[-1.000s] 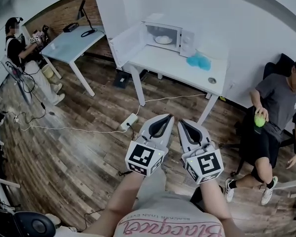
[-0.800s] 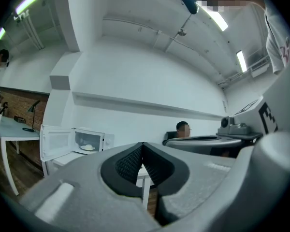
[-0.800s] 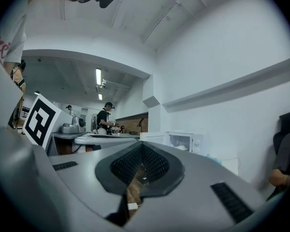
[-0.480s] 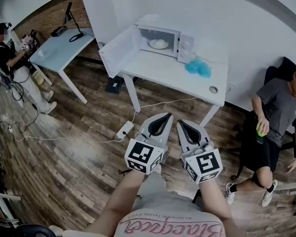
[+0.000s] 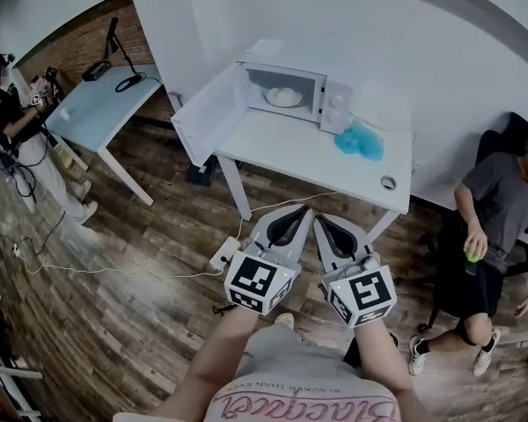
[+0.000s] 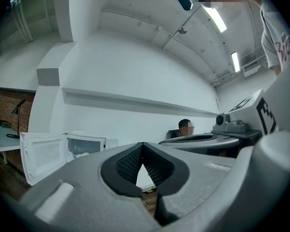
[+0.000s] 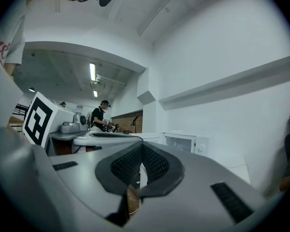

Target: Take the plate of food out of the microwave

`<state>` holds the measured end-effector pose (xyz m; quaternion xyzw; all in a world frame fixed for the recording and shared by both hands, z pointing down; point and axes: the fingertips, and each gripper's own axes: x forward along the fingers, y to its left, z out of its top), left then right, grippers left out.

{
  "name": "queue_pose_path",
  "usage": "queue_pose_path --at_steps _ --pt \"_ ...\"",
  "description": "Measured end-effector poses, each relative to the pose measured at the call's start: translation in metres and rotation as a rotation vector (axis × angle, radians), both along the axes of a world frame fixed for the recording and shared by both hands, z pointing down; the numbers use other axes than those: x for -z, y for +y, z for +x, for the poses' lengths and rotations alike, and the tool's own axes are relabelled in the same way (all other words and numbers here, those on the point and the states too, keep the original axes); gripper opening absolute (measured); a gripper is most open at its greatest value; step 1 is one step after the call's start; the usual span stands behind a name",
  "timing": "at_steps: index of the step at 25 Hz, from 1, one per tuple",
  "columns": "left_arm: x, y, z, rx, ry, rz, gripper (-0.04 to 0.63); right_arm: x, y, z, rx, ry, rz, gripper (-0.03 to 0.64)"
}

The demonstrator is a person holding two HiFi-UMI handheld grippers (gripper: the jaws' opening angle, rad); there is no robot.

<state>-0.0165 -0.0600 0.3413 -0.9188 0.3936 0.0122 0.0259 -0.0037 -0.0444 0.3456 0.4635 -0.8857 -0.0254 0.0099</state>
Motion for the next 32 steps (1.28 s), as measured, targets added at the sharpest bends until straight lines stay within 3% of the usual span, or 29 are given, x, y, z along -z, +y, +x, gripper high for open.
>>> queue_pose_path --at_steps 14,32 --pt "0.002 -0.057 -0.005 -0.045 0.012 0.015 0.005 0.005 -0.056 -0.005 -0.057 0.027 0.034 0.009" --pt "-0.012 -0.115 -0.022 0.030 0.005 -0.018 0.005 -0.006 -0.120 -0.007 -0.042 -0.033 0.001 0.009"
